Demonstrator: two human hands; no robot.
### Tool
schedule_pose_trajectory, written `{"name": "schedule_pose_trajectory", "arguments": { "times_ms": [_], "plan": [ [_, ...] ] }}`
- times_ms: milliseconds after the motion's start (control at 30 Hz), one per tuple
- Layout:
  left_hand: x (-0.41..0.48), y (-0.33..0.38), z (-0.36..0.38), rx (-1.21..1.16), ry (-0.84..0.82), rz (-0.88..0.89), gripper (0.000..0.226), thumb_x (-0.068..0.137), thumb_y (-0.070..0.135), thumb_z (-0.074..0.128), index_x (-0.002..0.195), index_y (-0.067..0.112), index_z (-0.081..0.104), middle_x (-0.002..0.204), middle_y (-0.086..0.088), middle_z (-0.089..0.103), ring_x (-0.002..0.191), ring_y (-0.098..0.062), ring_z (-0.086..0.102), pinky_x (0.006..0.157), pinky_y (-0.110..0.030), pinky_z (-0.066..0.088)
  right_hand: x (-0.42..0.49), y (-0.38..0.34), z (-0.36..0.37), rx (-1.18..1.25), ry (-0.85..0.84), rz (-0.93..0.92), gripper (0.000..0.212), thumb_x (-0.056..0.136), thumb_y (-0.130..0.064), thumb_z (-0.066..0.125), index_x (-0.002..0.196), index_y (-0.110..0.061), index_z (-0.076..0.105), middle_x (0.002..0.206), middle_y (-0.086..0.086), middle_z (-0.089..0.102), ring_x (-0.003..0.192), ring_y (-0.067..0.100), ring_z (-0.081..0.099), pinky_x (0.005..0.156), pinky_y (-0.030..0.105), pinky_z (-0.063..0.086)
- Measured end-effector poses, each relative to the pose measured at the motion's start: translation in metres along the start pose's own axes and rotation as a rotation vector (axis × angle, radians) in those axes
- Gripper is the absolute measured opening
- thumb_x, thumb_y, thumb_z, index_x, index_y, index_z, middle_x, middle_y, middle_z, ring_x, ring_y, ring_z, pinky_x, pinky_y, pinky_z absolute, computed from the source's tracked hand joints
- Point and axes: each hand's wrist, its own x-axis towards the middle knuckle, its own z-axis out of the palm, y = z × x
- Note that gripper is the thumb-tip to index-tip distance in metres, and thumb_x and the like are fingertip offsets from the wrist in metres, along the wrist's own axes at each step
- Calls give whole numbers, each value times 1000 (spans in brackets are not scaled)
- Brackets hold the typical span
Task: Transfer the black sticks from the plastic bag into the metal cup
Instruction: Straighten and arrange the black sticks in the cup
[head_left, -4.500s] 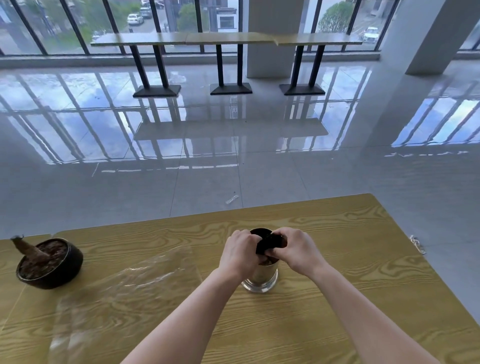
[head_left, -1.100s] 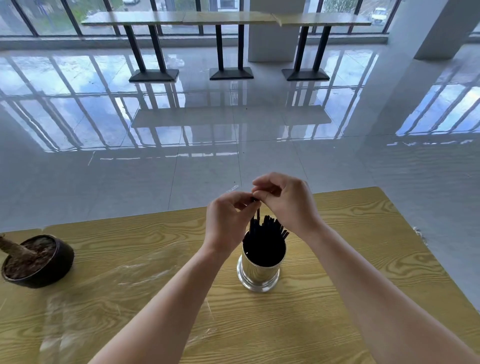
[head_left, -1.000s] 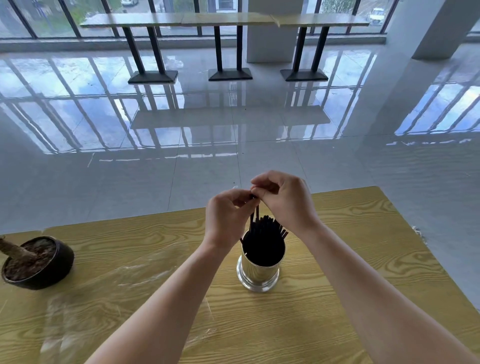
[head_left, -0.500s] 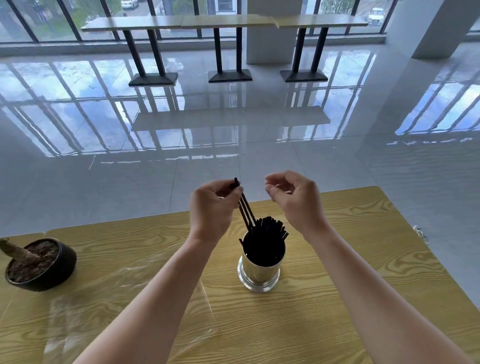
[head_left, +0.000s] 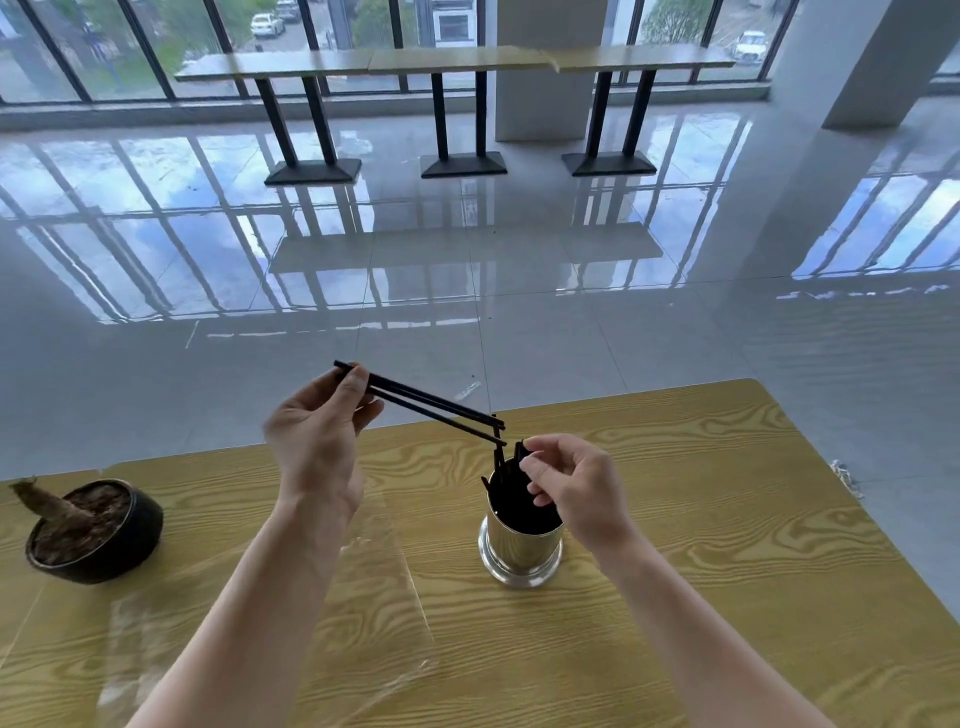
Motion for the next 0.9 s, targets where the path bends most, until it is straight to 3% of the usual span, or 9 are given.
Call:
{"name": "schedule_pose_trajectory", "arguments": {
  "times_ms": [100, 233, 267, 400, 600, 667, 900],
  "plan": [
    [-7, -5, -1, -6, 13, -29, 3, 86, 5, 75, 86, 7, 74, 81, -8, 70, 64, -15, 65, 68, -24, 60, 1, 0, 6, -94, -10, 20, 30, 86, -11, 76, 113, -21, 67, 97, 4, 68, 61, 16, 66, 66, 35, 62],
    [-12, -9, 1, -5, 7, -32, 3, 85, 5, 76, 86, 8, 75, 82, -9, 71, 70, -17, 67, 68, -25, 61, 10, -2, 16, -251, -60, -21, 61, 86, -10, 76, 141, -16, 53, 120, -4, 67, 56, 11, 70, 73, 14, 55],
    [-12, -8, 2, -9, 3, -33, 3, 85, 6, 76, 86, 9, 75, 83, -8, 71, 71, -17, 68, 68, -25, 61, 13, -4, 20, -250, -68, -16, 63, 86, -8, 75, 143, -16, 51, 122, -2, 67, 56, 12, 71, 72, 14, 56],
    [-12, -5, 0, -37, -6, -26, 3, 85, 6, 75, 85, 9, 76, 81, -5, 74, 69, -15, 70, 69, -25, 60, 19, -4, 30, -208, -17, -14, 47, 86, -7, 76, 130, -15, 61, 97, 2, 74, 57, 18, 71, 66, 35, 63],
    [3, 10, -19, -113, 59, 8, 8, 86, 5, 75, 83, 13, 75, 79, -1, 76, 75, -16, 73, 70, -27, 61, 18, 4, 25, -142, 46, -23, 18, 85, -5, 78, 97, -16, 70, 82, -3, 76, 59, 13, 73, 54, 27, 60],
    [6, 11, -23, -87, 53, 25, 6, 85, 6, 75, 85, 12, 76, 82, -3, 75, 75, -16, 73, 73, -30, 62, 17, 2, 22, -91, 58, -17, 17, 85, -2, 77, 89, -18, 72, 80, -2, 77, 61, 15, 74, 53, 28, 60],
    [-5, 0, -7, 147, -97, 182, 9, 84, 6, 77, 91, 13, 76, 75, 4, 78, 67, -13, 72, 65, -24, 62, 16, -33, 6, 122, 104, -104, 12, 90, -8, 74, 97, -17, 76, 83, 6, 78, 64, 18, 72, 53, 27, 60]
  ]
}}
